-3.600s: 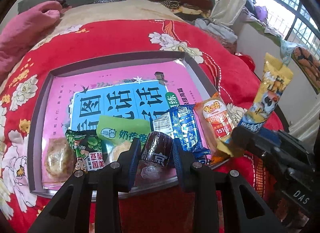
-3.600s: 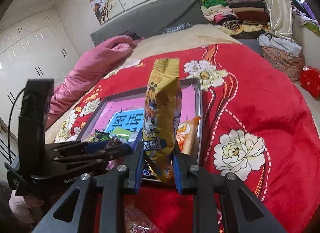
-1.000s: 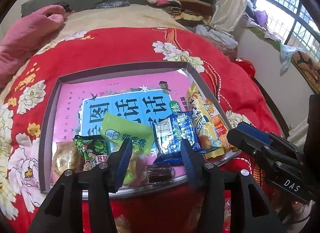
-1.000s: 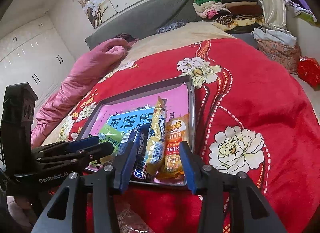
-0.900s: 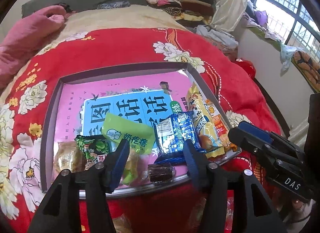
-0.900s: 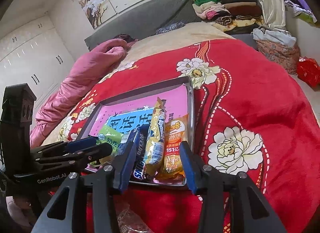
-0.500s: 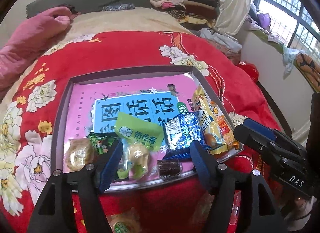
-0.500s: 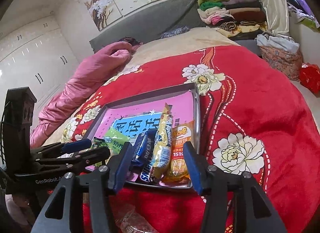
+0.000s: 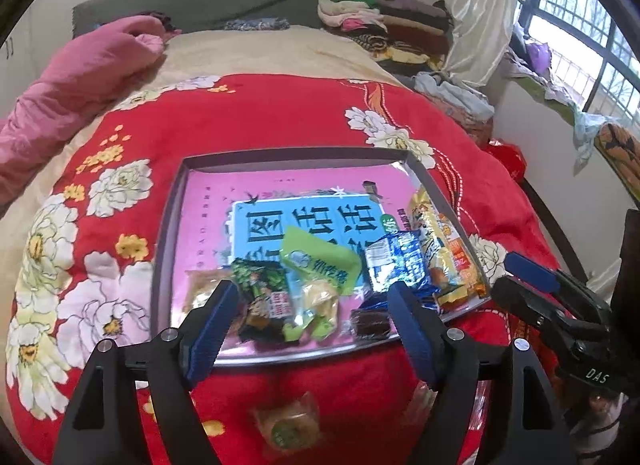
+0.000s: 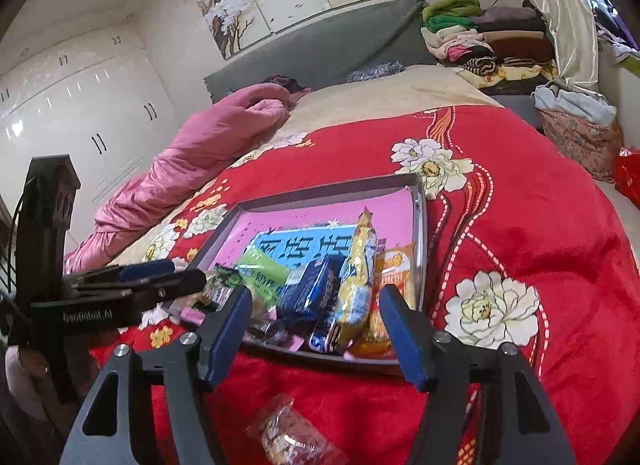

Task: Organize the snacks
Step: 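Grasp the round cake pack with the left tool while the right tool grasps the clear cookie bag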

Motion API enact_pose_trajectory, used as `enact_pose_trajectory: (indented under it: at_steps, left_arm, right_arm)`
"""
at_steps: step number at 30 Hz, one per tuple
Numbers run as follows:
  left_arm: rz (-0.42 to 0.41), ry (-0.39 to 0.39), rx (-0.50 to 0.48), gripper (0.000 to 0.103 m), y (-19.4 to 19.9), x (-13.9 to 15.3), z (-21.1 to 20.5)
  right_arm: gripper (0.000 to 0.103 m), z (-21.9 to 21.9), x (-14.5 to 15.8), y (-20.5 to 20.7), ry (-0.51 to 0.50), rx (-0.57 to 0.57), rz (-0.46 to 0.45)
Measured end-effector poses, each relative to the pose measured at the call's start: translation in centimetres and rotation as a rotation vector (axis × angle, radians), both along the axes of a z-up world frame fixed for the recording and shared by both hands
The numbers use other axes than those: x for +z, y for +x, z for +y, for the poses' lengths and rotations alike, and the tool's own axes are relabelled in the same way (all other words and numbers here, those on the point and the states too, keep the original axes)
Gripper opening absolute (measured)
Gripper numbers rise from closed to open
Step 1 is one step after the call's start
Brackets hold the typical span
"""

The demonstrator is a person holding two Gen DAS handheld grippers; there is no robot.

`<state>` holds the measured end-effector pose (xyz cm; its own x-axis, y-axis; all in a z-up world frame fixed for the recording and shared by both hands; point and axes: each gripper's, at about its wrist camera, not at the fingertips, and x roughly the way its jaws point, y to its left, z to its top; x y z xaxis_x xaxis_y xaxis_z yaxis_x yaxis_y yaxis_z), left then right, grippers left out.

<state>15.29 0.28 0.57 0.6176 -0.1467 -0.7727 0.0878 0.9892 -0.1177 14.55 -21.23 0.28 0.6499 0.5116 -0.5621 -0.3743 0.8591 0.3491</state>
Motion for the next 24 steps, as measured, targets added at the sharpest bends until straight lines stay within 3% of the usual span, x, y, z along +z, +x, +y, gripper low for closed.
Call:
enact_pose_trajectory:
  at_steps: [8,19,24]
  left_arm:
    - [0.034,0.022,-0.023,0.079,-2.4,-0.9,1.5]
    - [0.165,0.084,-0.032,0.079,-5.2,-6.2,1.9]
    - [0.211,0.062,-0.029,0.079,-5.1,-7.7,1.4]
  right_arm:
    - [0.070,0.1,-0.2,-1.8,-0.039,0.054,0.049]
    - [0.070,4.4,-3.1,-4.1,-0.390,0.242,0.071]
    - [0.070,6.0,-5.2,-4.9,-0.543,0.306,0.072]
